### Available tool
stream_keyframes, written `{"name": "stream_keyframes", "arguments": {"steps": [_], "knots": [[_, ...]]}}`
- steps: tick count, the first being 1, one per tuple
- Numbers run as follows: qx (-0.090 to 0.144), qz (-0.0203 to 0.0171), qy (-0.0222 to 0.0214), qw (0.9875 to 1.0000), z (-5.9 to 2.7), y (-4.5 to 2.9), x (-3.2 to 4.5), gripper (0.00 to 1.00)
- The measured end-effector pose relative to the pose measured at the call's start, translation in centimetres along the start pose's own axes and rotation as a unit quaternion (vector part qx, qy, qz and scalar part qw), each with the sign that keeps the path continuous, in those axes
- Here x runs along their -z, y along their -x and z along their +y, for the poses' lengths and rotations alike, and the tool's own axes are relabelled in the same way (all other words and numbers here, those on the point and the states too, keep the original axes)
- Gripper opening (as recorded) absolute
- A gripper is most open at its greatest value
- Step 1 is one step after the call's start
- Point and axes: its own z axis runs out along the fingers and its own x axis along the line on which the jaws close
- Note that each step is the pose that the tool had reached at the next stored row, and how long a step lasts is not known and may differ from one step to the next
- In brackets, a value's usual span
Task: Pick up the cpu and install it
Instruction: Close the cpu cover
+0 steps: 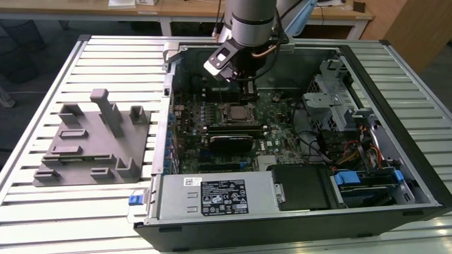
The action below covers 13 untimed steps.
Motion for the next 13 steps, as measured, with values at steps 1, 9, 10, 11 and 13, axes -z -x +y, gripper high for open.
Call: {"name": "stream_keyframes", "arguments": {"steps": [1,9,10,11,13], "knots": [[0.000,-0.0001,-0.0001,1.0000,-0.11,0.00,-0.08,0.11],[0.000,-0.0002,-0.0002,1.0000,-1.12,-0.04,-0.66,0.11],[0.000,-0.0002,-0.0001,1.0000,-1.27,-0.05,-0.70,0.11],[0.000,-0.0002,-0.0001,1.0000,-1.46,-0.06,-0.76,0.11],[0.000,-0.0001,-0.0001,1.0000,-1.95,-0.08,-0.92,0.11]]}}
